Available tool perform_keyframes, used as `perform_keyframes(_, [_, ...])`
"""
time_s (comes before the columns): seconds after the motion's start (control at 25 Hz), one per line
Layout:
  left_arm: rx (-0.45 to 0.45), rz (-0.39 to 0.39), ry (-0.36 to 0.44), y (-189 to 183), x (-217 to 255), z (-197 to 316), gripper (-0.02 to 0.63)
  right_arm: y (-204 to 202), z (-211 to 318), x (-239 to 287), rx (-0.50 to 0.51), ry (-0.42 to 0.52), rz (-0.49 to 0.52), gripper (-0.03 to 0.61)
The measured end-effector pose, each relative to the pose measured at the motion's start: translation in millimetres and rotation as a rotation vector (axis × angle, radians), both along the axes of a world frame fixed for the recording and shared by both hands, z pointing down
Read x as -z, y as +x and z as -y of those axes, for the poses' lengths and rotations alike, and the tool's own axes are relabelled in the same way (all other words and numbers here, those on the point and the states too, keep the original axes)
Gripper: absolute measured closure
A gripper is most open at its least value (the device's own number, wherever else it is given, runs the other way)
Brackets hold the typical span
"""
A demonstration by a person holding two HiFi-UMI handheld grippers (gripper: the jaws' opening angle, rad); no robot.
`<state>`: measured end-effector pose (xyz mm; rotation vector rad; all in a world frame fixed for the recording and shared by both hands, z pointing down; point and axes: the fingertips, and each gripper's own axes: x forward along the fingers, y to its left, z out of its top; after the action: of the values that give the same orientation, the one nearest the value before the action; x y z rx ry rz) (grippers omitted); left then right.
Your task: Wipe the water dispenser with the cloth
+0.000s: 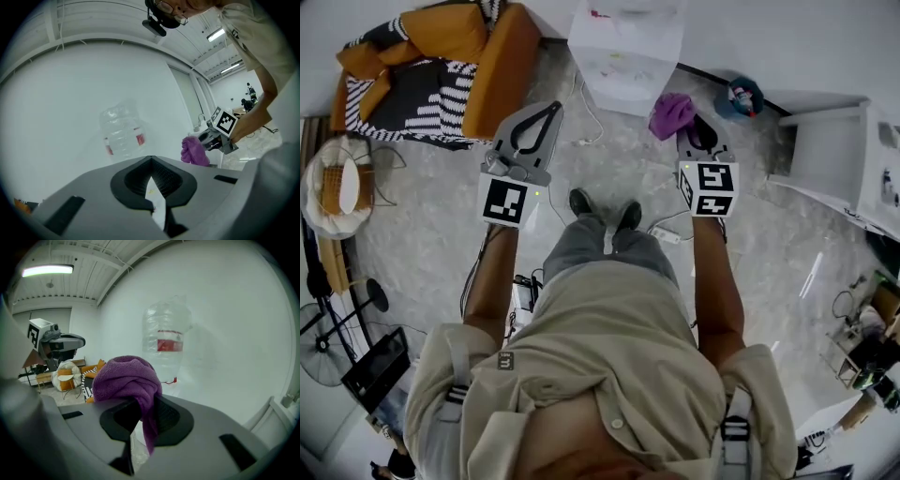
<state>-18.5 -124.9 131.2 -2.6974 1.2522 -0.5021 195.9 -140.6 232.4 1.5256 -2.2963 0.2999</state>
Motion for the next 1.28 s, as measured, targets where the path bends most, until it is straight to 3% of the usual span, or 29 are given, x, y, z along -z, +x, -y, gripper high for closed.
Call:
perform_keyframes(0.68, [0.045, 0.052, -0.023, -34.1, -88.0, 99.0, 0.598, 4.7, 100.5, -96.7, -0.186, -0.024, -0.084, 0.506])
perform_keyframes(1.28, [0.051, 0.038, -0.067, -54.0, -162.4, 136.9, 0.598, -16.9, 157.7, -204.1, -0.293, -0.101, -0.132, 0.506])
